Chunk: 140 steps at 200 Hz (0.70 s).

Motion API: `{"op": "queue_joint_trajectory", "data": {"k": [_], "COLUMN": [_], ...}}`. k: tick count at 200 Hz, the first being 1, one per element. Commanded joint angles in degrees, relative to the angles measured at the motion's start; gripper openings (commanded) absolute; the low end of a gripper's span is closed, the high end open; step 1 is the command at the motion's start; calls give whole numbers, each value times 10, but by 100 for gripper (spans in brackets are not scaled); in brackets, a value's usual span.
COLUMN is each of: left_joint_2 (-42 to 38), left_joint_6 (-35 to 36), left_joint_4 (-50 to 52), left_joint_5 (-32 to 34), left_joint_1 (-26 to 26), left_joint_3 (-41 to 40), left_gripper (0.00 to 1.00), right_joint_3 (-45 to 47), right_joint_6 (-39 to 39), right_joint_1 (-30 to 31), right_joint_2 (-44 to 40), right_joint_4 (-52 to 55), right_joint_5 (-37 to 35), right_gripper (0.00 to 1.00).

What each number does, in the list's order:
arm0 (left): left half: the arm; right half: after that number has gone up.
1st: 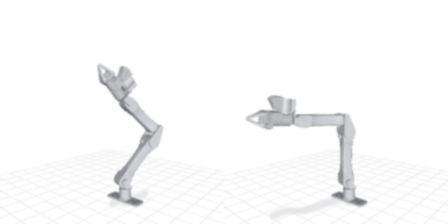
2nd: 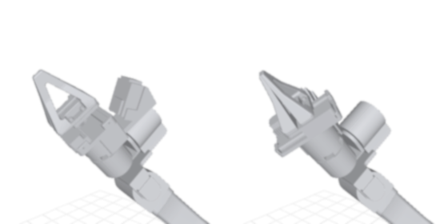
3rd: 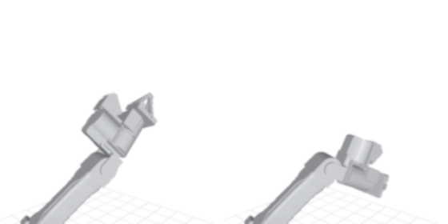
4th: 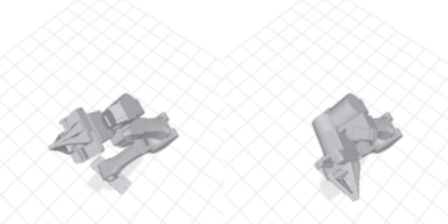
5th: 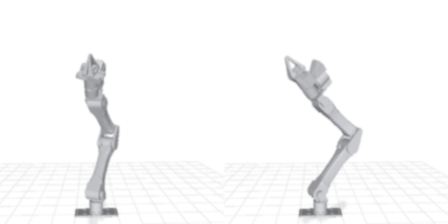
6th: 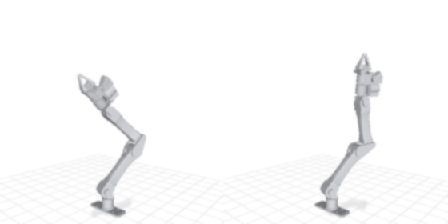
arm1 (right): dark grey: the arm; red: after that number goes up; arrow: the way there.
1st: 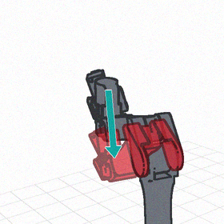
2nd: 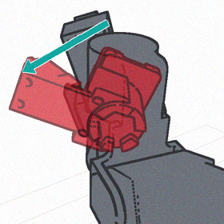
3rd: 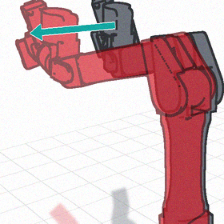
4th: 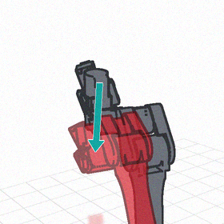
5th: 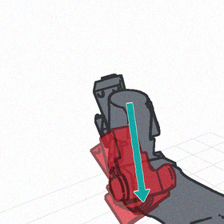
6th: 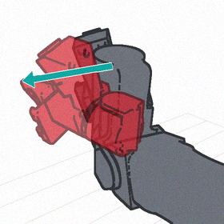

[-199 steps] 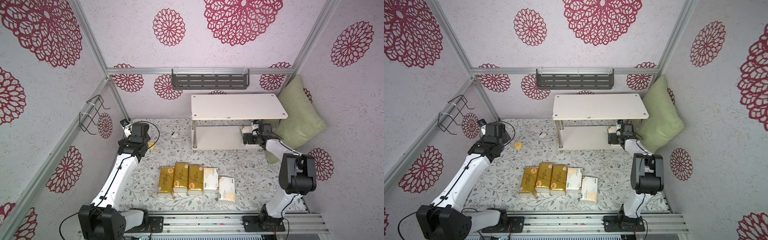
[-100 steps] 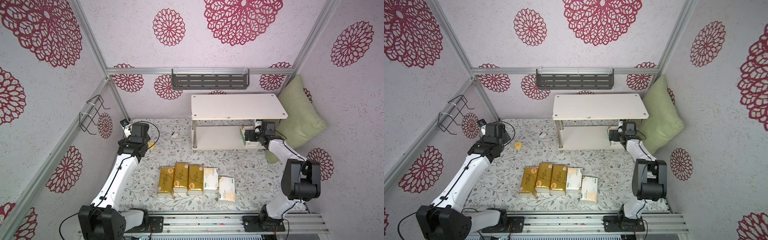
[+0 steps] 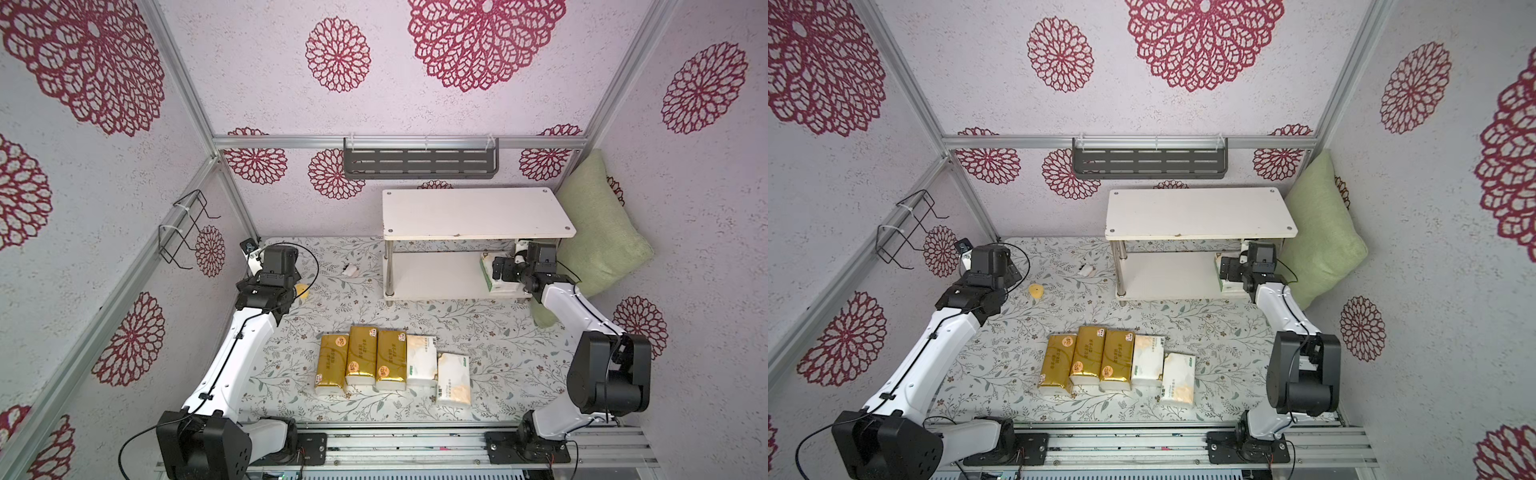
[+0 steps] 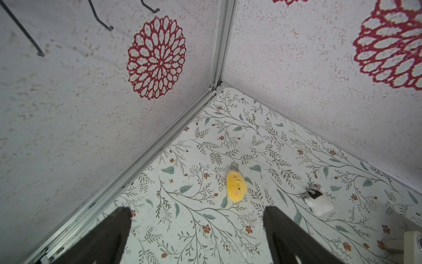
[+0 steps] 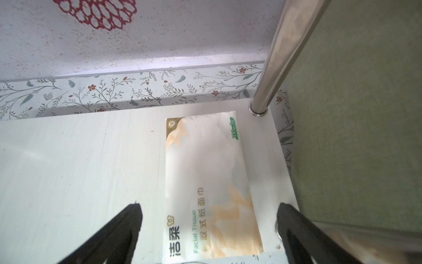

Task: Place the tissue boxes on the shelf by color
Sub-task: Place a box of tissues on the shelf, then move the box of tissues to the center of the board.

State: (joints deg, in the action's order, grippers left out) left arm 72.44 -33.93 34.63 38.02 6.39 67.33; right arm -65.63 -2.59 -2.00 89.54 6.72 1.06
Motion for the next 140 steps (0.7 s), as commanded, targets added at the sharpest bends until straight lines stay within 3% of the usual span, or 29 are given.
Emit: {"op": "queue_joint_trajectory", "data": {"k": [1, 140], "left_joint_2": [-3, 23], "left_joint_6": [-2, -6], "left_joint_4": [-1, -14], "left_joint_5": [-1, -17], "left_joint_1": [2, 7], "left_joint_3": [-7, 1], "left_gripper": [98, 97], "right_joint_3": [18, 146], "right_joint_6": [-30, -109], "right_joint_1": [0, 40], "right_joint_2": [-43, -206], "right_joint_4": [11, 73], "right_joint_5": [-14, -40], "right_gripper": [99, 99]}}
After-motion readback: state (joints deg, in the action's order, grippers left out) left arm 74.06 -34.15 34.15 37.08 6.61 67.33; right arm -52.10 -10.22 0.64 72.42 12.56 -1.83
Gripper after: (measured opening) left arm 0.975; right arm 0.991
